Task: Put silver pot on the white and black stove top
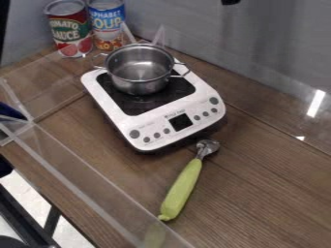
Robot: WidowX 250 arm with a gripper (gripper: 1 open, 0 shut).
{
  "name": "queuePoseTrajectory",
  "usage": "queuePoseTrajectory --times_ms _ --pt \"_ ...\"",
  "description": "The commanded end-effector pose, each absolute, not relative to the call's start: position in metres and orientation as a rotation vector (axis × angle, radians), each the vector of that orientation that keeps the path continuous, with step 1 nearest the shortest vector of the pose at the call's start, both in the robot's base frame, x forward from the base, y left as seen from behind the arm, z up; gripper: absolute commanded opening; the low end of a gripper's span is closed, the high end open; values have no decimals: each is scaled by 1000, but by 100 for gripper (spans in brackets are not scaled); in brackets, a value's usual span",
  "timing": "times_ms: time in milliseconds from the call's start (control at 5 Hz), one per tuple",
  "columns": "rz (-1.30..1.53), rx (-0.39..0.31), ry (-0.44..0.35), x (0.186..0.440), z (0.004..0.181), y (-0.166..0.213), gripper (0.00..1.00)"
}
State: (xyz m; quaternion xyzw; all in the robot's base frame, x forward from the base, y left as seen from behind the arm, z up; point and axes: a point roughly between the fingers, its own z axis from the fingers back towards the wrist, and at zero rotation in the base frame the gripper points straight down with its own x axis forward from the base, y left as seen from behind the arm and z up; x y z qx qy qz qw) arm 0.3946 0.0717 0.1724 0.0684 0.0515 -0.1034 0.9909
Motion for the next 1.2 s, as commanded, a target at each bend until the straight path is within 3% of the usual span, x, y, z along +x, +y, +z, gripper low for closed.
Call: queuePoseTrajectory --times_ms 0,600,1000 --pt "-229 146 4 390 212 63 100" --pt "-112 113 20 367 224 59 100" --pt "-206 103 34 380 214 48 100"
